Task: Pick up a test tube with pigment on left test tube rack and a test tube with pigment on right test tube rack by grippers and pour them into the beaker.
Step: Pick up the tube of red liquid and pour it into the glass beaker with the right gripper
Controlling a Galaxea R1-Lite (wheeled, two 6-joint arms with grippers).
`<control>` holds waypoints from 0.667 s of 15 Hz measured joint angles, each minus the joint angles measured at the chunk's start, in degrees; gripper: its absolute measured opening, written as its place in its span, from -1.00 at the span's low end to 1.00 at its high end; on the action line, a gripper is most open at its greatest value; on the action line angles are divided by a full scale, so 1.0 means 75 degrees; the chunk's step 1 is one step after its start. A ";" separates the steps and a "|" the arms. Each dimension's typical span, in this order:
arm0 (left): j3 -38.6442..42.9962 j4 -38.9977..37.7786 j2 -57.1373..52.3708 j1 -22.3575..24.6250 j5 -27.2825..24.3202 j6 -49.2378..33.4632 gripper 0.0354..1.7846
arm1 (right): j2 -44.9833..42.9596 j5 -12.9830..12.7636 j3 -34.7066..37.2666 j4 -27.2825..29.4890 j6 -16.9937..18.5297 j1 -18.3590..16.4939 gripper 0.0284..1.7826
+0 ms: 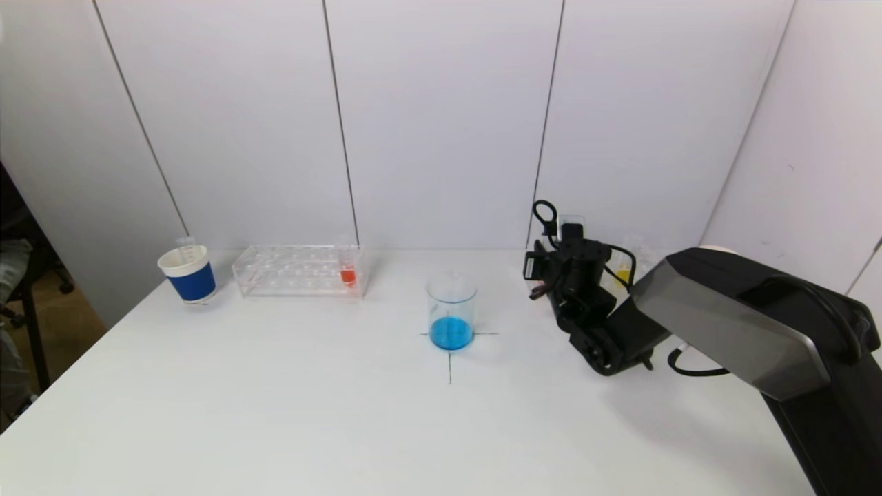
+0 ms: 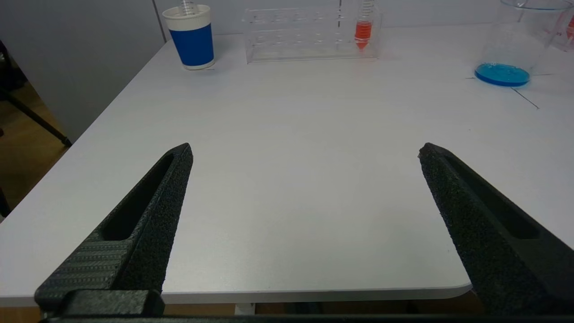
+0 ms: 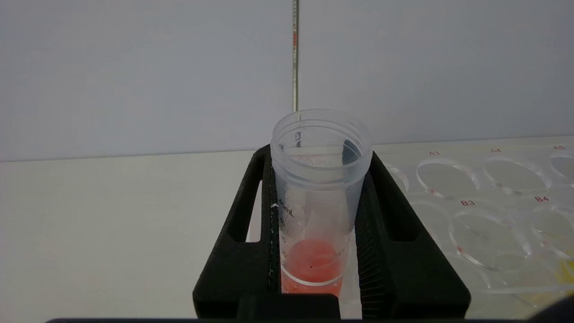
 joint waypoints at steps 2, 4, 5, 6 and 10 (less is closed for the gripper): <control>-0.0003 0.0000 0.0000 0.0000 0.0000 0.0000 0.98 | 0.0000 0.0000 -0.0002 -0.0002 0.0000 0.0000 -0.43; -0.0003 0.0000 0.0000 0.0003 0.0000 -0.0002 0.98 | -0.0018 0.0000 0.0026 0.0000 -0.0007 0.0000 -0.43; -0.0003 0.0000 0.0000 0.0003 -0.0002 0.0000 0.98 | -0.0033 -0.0007 0.0039 0.0000 -0.0015 0.0000 -0.43; -0.0003 0.0000 0.0000 0.0003 -0.0002 -0.0002 0.98 | -0.0052 -0.0015 0.0041 0.0003 -0.0036 0.0003 -0.43; -0.0003 0.0000 0.0000 0.0003 0.0000 0.0000 0.98 | -0.0232 -0.0037 0.0015 0.0179 -0.0151 0.0010 -0.43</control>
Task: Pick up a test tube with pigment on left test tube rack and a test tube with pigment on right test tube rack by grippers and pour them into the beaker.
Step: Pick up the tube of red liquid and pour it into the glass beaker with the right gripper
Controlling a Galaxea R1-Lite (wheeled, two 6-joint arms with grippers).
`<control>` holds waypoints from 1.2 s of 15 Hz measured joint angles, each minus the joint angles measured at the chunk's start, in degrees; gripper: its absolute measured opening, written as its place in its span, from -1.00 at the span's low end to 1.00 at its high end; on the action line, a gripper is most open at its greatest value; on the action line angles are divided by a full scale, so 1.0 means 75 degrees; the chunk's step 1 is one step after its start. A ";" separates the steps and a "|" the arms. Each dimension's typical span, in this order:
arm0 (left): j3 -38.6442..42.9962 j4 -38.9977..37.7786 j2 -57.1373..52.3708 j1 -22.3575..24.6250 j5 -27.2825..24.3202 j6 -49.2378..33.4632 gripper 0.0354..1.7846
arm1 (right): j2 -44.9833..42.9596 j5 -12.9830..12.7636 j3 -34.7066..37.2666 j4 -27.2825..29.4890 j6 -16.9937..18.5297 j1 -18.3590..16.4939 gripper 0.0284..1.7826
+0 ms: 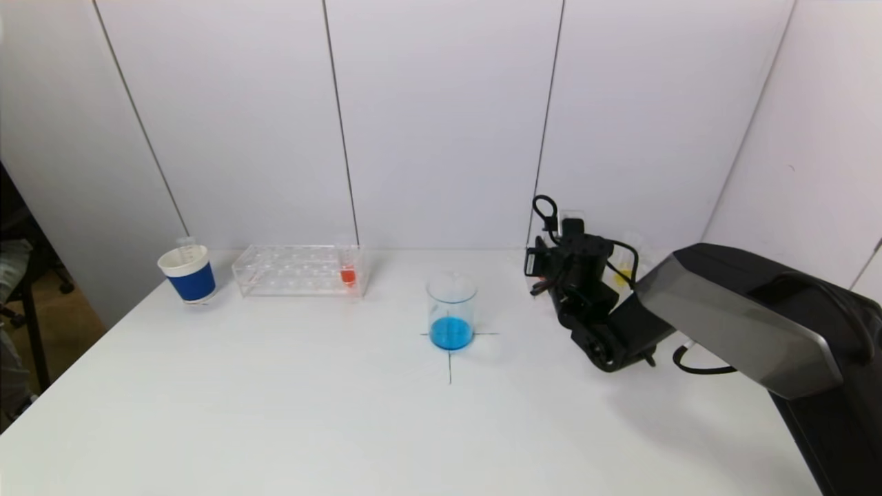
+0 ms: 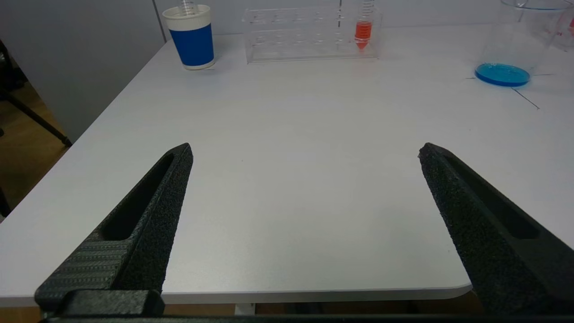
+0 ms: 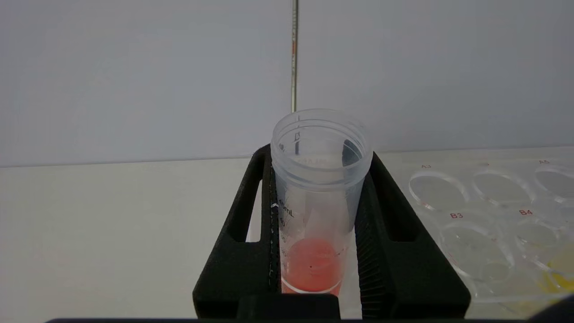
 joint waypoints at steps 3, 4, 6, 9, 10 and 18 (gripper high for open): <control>0.0000 0.0000 0.0000 0.0000 0.0000 -0.0002 0.98 | -0.0239 -0.0003 -0.0114 0.0349 -0.0047 0.0020 -0.43; 0.0000 0.0000 0.0000 -0.0003 0.0000 -0.0005 0.98 | -0.0330 -0.0003 -0.0143 0.0457 -0.0059 0.0020 -0.43; 0.0000 0.0000 0.0000 -0.0003 0.0000 -0.0002 0.98 | -0.0533 0.0000 -0.0174 0.0647 -0.0102 0.0016 -0.43; 0.0000 0.0000 0.0003 -0.0003 0.0000 0.0000 0.98 | -0.0889 -0.0003 -0.0192 0.0915 -0.0208 0.0015 -0.43; 0.0000 0.0000 0.0003 -0.0003 0.0003 0.0000 0.98 | -0.1014 -0.0003 -0.0195 0.0982 -0.0250 0.0015 -0.43; 0.0000 0.0000 0.0003 0.0000 0.0003 -0.0002 0.98 | -0.2139 0.0020 -0.0868 0.2662 -0.0325 0.0086 -0.43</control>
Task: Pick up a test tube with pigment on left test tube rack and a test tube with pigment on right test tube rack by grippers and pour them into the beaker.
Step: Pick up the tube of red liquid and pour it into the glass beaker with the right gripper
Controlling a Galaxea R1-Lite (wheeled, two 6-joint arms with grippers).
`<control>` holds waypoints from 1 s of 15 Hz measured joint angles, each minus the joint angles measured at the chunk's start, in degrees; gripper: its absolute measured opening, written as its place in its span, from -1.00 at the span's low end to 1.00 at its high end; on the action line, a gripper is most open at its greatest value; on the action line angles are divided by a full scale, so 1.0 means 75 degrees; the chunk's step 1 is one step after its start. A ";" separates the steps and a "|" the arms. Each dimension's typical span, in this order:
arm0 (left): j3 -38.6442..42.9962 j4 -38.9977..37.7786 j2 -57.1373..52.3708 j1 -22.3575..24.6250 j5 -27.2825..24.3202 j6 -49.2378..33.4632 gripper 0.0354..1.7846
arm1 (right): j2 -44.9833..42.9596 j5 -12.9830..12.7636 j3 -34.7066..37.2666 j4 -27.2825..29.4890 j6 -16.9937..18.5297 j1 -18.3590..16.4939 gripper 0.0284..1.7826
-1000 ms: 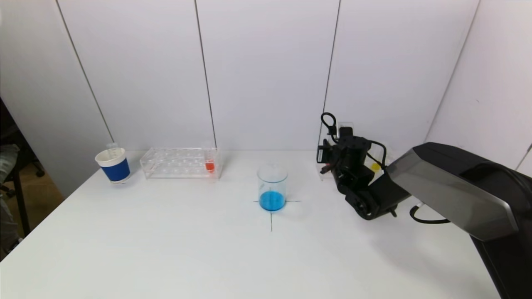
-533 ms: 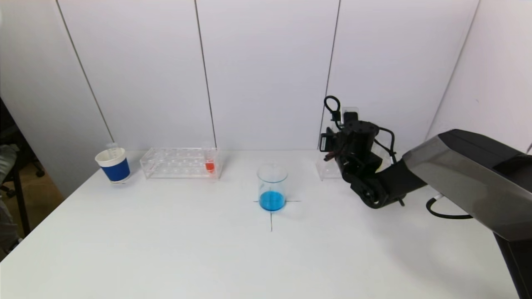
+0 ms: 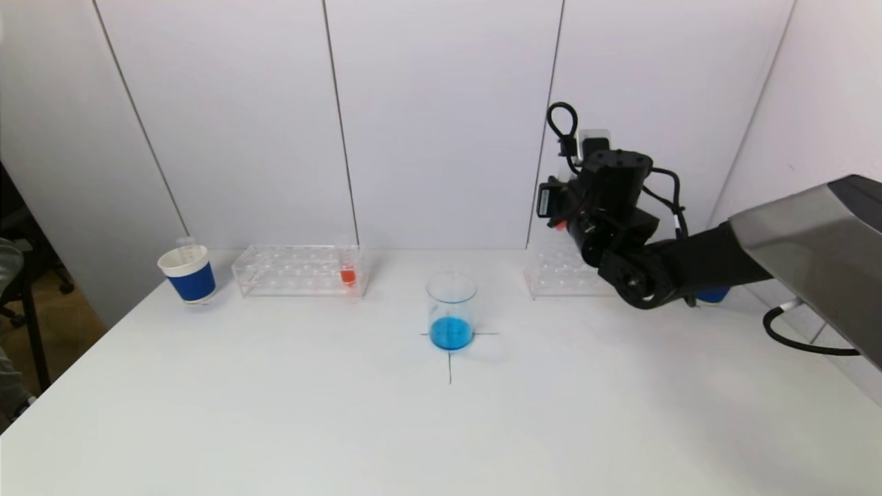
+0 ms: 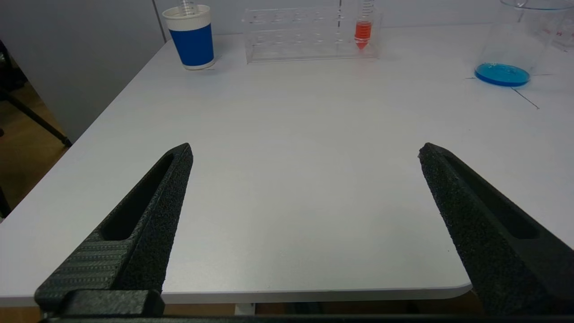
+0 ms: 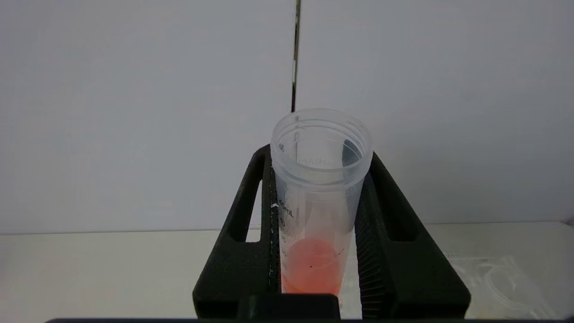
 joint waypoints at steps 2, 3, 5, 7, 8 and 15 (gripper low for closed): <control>0.0000 0.0000 0.0000 -0.0003 -0.0005 0.0000 0.98 | -0.0198 0.0059 -0.0367 0.0592 -0.0010 0.0033 -0.43; 0.0000 0.0000 0.0000 -0.0003 -0.0003 0.0000 0.98 | -0.0278 0.0080 -0.0574 0.0896 -0.0010 0.0047 -0.43; 0.0000 0.0000 0.0000 0.0000 -0.0003 0.0000 0.98 | -0.0392 0.0099 -0.1096 0.1586 -0.0011 0.0080 -0.43; 0.0000 0.0000 0.0000 -0.0003 -0.0003 0.0000 0.98 | -0.0408 0.0109 -0.1708 0.2189 -0.0018 0.0094 -0.43; 0.0000 0.0000 0.0000 -0.0003 0.0000 0.0000 0.98 | -0.0397 0.0140 -0.2032 0.2505 -0.0021 0.0102 -0.43; 0.0000 0.0000 0.0000 -0.0003 -0.0003 0.0000 0.98 | -0.0208 0.1970 -0.3057 0.3171 -0.0492 0.0341 -0.43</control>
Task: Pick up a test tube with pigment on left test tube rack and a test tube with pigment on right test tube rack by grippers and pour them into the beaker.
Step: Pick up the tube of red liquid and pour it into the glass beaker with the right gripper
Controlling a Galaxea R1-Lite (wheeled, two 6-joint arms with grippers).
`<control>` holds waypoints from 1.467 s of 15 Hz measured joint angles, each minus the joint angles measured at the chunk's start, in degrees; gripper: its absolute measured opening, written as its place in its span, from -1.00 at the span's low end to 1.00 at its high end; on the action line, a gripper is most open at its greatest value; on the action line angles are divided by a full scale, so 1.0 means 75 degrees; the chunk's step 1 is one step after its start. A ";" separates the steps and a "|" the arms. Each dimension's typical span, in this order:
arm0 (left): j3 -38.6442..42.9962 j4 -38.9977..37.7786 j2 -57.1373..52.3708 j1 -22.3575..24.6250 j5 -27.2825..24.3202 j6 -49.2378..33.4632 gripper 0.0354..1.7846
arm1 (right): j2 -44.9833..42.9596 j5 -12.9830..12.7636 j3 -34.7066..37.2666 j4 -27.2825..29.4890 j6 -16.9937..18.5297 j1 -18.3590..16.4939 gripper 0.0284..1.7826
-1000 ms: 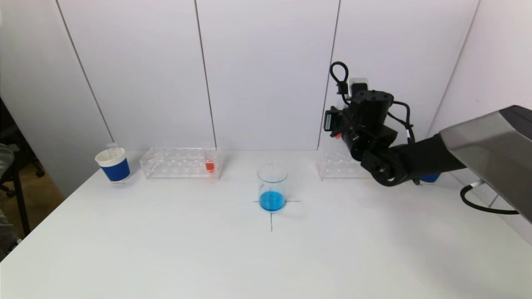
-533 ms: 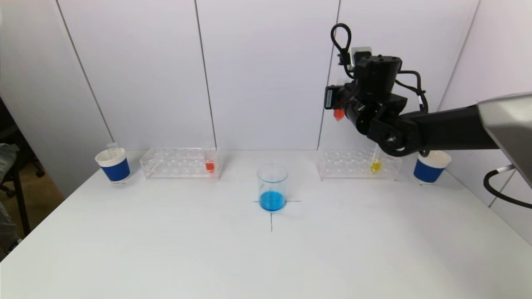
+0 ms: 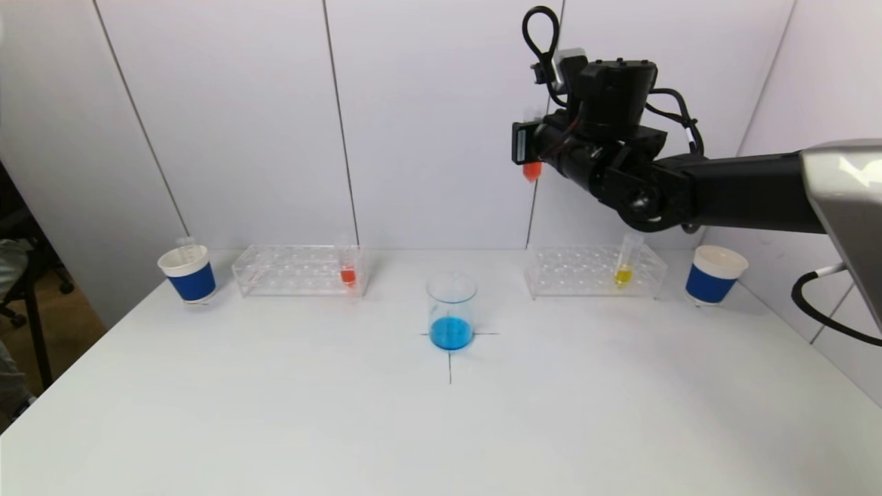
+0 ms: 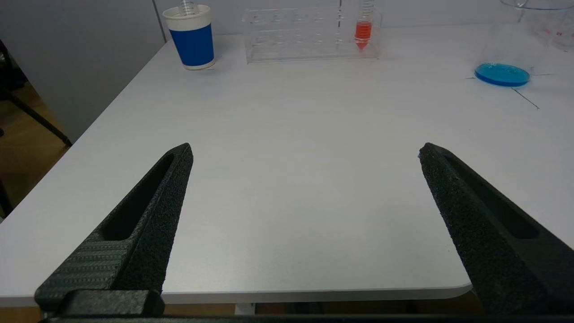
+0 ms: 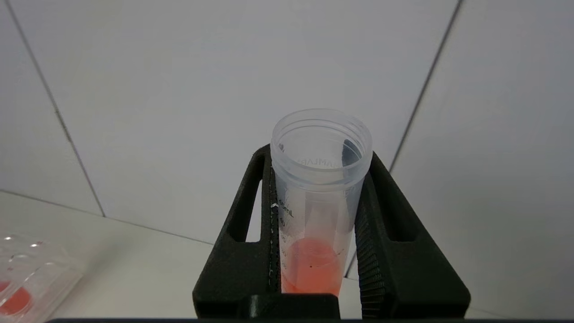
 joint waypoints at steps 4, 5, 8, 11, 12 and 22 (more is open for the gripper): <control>0.0000 0.0000 0.0000 0.0000 0.0000 0.0000 0.98 | 0.0117 0.1814 -0.0184 0.0010 -0.0845 -0.0067 -0.43; 0.0000 -0.0003 0.0000 0.0000 0.0000 0.0000 0.98 | 0.0184 0.2199 -0.0257 0.0029 -0.1209 -0.0099 -0.43; 0.0000 0.0000 0.0000 0.0003 -0.0002 -0.0003 0.98 | 0.0362 0.3239 -0.0398 0.0158 -0.2358 -0.0166 -0.43; 0.0000 0.0000 0.0000 0.0000 0.0000 0.0000 0.98 | 0.0436 0.4000 -0.0681 0.0782 -0.3605 -0.0187 -0.43; 0.0000 0.0000 0.0000 0.0000 0.0000 0.0000 0.98 | 0.0432 0.4195 -0.0777 0.1032 -0.3976 -0.0169 -0.43; 0.0000 0.0000 0.0000 0.0000 0.0003 0.0002 0.98 | 0.0268 0.5463 -0.1143 0.3014 -0.6799 0.0221 -0.43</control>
